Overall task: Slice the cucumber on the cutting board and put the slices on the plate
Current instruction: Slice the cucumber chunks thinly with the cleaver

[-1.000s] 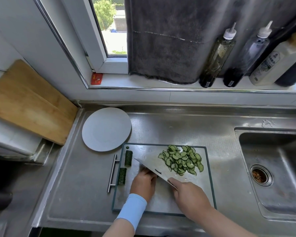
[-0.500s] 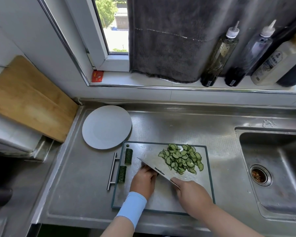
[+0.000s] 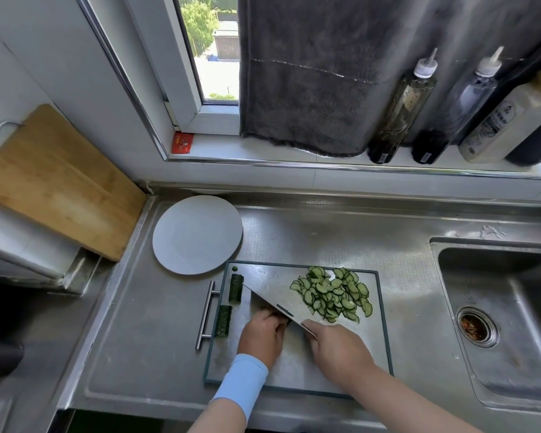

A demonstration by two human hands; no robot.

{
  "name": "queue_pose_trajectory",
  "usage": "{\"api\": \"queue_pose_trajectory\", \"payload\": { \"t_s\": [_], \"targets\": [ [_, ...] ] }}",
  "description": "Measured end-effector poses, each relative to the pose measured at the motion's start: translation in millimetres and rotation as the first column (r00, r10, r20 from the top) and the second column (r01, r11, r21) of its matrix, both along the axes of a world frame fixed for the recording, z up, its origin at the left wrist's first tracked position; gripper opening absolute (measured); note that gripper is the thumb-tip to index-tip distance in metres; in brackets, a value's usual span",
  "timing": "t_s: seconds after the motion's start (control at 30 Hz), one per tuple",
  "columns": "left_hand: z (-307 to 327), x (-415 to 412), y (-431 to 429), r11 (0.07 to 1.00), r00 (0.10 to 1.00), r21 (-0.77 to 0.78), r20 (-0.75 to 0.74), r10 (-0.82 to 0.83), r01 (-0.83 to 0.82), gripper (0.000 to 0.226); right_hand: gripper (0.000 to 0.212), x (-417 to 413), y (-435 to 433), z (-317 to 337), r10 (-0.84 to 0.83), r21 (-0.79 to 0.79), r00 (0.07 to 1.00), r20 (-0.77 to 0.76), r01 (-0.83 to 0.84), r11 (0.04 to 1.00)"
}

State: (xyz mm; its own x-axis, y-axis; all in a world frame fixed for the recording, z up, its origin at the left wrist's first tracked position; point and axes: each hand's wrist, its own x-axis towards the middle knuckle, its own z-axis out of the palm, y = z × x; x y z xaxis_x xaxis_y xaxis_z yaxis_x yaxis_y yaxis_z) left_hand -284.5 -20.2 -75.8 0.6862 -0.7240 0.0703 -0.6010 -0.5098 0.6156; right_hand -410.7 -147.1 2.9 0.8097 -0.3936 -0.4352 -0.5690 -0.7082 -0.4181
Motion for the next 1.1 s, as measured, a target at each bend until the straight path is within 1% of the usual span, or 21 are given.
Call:
{"api": "queue_pose_trajectory", "payload": {
  "t_s": [0.2,0.27,0.43,0.63,0.87,1.1],
  "targets": [
    [5,-1,1,1.0,0.999,0.006,0.048,-0.021,0.021,0.02,0.035,-30,-4,18,0.025,-0.024,1.0,-0.018,-0.026,0.999],
    [4,-1,1,1.0,0.999,0.004,0.041,-0.014,0.014,0.021,0.036,-33,-4,20,0.023,-0.024,0.999,-0.024,-0.024,0.999],
    [3,-2,1,1.0,0.999,-0.006,0.053,-0.003,0.004,0.022,0.035,-31,-4,16,0.015,-0.006,1.0,-0.021,-0.015,1.0],
    [-3,-1,0,0.997,0.999,-0.075,0.033,0.01,-0.008,0.021,0.032,-15,-5,6,-0.004,0.032,1.0,-0.027,0.005,0.999],
    [-1,-3,1,0.997,0.998,-0.072,0.055,0.017,-0.013,0.023,0.03,10,-1,-1,0.012,0.02,1.0,-0.019,-0.012,1.0],
    [5,-2,1,0.999,0.998,-0.044,0.07,-0.001,0.004,0.026,0.027,-12,1,8,-0.008,0.028,1.0,0.027,0.008,1.0]
  ]
}}
